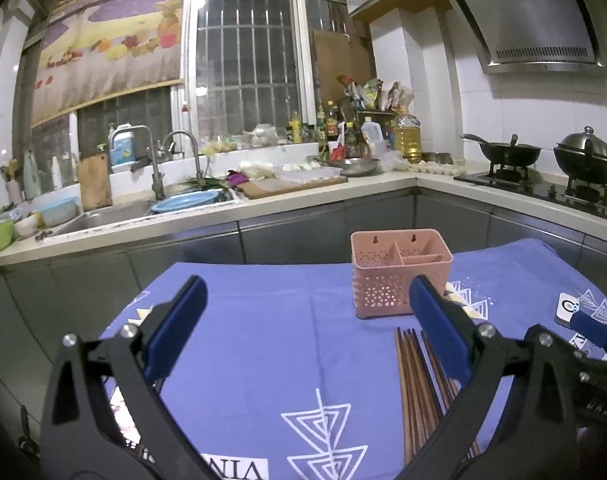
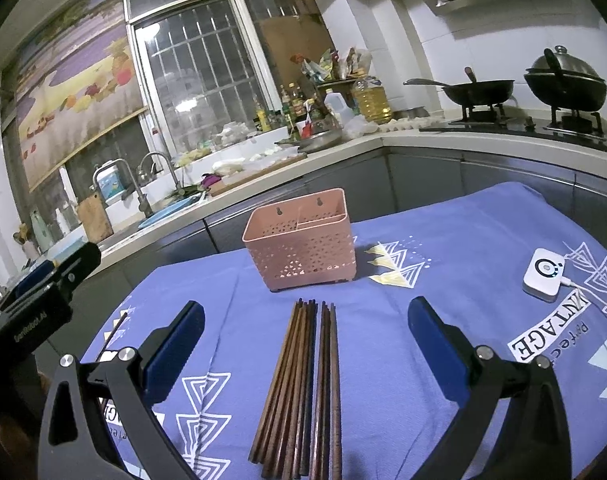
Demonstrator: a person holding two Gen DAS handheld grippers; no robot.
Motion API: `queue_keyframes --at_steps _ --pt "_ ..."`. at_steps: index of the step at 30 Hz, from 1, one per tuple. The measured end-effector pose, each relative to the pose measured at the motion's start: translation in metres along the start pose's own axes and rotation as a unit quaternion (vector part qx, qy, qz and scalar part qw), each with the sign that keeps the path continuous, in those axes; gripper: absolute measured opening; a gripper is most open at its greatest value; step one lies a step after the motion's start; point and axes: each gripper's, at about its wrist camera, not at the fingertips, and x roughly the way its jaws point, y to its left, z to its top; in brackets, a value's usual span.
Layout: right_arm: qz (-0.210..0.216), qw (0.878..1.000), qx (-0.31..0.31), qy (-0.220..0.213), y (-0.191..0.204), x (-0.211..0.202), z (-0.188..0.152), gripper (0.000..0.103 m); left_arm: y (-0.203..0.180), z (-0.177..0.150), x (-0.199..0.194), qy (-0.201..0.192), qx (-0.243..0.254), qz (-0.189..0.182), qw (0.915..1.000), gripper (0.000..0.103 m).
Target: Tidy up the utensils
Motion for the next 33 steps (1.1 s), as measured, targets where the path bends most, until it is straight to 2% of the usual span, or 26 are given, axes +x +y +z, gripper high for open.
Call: queue_keyframes --at_steps 33 --pt "0.009 1.000 0.002 0.009 0.0019 0.0015 0.0024 0.100 -0.0072 -0.0017 0.0014 0.005 0.022 -0.003 0.9997 0.097"
